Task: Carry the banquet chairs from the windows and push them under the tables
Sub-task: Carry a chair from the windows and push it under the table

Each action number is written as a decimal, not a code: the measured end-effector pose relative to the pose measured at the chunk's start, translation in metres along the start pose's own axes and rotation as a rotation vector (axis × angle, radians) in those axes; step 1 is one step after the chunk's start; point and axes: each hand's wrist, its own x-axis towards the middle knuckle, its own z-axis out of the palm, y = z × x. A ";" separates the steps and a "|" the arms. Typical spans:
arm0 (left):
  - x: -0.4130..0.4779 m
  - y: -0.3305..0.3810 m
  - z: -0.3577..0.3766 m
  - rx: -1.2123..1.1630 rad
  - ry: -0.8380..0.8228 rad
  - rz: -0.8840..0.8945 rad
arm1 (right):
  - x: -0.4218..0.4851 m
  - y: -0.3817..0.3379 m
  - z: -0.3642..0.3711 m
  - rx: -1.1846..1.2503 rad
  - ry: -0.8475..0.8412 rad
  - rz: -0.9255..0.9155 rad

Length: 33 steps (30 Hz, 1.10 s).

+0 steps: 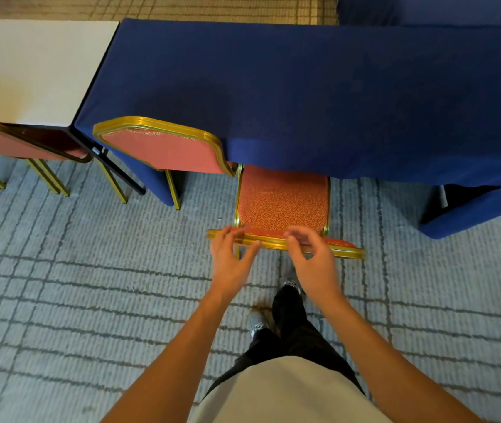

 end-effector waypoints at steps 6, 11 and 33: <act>-0.023 0.015 0.012 -0.289 0.209 -0.330 | -0.006 0.001 0.008 0.445 0.005 0.426; -0.003 0.027 0.025 -0.766 -0.012 -0.687 | 0.007 0.031 0.001 0.641 -0.074 0.837; 0.090 0.049 0.041 -1.123 0.003 -0.872 | 0.088 0.019 0.021 1.055 0.315 0.833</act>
